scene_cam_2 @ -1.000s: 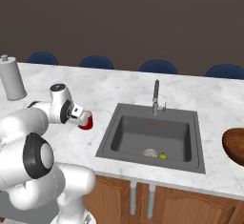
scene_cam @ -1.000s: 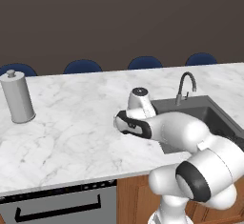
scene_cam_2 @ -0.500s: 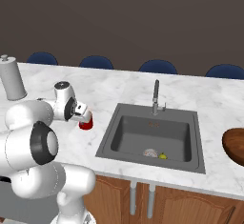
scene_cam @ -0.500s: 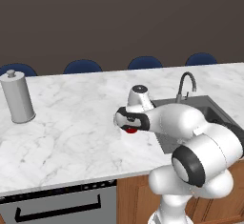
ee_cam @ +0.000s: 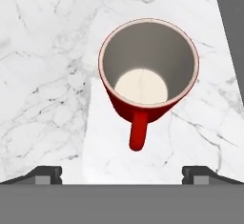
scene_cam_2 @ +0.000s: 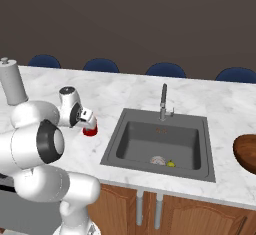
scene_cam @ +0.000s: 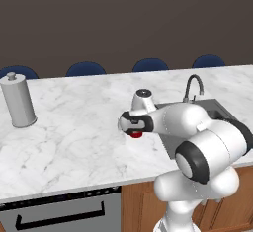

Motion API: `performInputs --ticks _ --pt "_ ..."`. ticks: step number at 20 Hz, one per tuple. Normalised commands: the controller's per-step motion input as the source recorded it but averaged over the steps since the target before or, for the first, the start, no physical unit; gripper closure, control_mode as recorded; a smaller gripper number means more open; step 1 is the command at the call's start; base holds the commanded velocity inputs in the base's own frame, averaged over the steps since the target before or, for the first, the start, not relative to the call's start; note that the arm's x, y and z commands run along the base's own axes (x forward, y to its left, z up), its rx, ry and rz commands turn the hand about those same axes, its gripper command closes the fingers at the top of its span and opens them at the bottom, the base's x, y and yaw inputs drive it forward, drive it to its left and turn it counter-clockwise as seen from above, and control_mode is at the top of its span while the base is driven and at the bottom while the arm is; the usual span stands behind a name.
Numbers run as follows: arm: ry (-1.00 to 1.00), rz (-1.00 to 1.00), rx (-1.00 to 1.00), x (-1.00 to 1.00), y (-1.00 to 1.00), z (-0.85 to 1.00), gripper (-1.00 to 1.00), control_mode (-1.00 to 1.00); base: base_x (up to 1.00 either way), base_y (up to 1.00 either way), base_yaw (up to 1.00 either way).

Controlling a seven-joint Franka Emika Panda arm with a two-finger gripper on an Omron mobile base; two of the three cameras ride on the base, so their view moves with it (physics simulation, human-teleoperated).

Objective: Clear the mugs and bowl far away from the sink.

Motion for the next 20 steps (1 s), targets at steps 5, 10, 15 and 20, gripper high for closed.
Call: performInputs --ticks 5,10,15,20 --pt "0.00 -0.01 0.00 0.05 -0.01 -0.19 -1.00 -1.00 0.00 0.00 0.00" --pt "0.00 -0.01 0.00 0.14 -0.01 -0.08 -1.00 -1.00 0.00 0.00 0.00" --pt "0.00 -0.01 0.00 0.17 0.00 -0.08 -1.00 -1.00 0.00 0.00 0.00" --pt "0.00 0.00 0.00 0.14 -0.01 -0.14 -1.00 -1.00 0.00 0.00 0.00"
